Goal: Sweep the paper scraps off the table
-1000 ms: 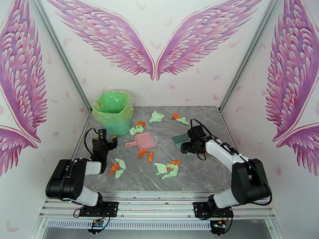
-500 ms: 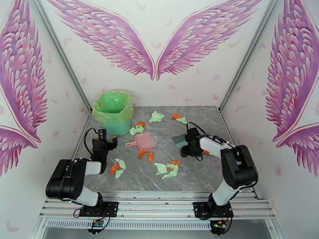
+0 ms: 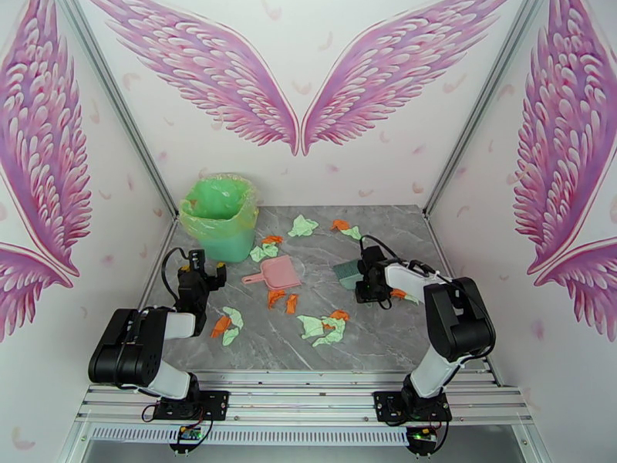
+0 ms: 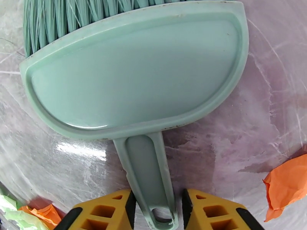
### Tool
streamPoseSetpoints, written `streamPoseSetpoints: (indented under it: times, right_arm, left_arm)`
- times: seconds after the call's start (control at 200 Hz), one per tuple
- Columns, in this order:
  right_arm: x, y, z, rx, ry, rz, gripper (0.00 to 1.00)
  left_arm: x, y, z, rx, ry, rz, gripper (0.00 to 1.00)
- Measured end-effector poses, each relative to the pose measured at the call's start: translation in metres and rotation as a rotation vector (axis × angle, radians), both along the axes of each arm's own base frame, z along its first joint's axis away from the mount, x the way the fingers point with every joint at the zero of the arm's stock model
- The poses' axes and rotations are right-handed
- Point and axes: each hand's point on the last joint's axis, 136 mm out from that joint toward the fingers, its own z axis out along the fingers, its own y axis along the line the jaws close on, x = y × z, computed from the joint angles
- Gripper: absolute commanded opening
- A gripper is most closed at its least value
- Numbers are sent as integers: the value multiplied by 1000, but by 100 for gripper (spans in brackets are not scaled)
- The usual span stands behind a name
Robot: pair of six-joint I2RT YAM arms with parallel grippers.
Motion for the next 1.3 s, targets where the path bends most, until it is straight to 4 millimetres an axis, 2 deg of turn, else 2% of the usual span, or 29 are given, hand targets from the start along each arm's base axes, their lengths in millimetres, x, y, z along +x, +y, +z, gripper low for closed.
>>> streamPoseSetpoints:
  times: [0.095,0.165,0.33,0.505,0.605,0.785,0.88,1.02,1.155,1.3]
  right_arm:
    - [0,0,0,0,0,2,29]
    - [0,0,0,0,-2,1,26]
    - [1,0,2,1,-6,1,22]
    - [-1,8,8,32,-16,16,21]
    - [-2,14,25,50,-54,28,21]
    - [-6,26,77,79,-170,65,21]
    - [-10,36,107,92,-236,99,21]
    - [-23,49,144,114,-320,149,21]
    - [-37,63,170,133,-381,188,21]
    - [-44,73,179,136,-407,213,21]
  left_arm:
    - [-1,3,2,4,10,19,99]
    - [-3,4,11,7,-4,32,99]
    - [-13,8,48,-17,-84,80,99]
    - [-38,12,81,-73,-134,145,99]
    - [-58,7,109,-121,-193,137,99]
    - [-91,-3,156,-238,-312,82,99]
    - [-96,-21,176,-310,-327,-24,99]
    - [-95,-68,198,-457,-298,-265,99]
    - [-104,-117,194,-595,-211,-474,99]
    - [-122,-168,182,-694,-106,-647,99]
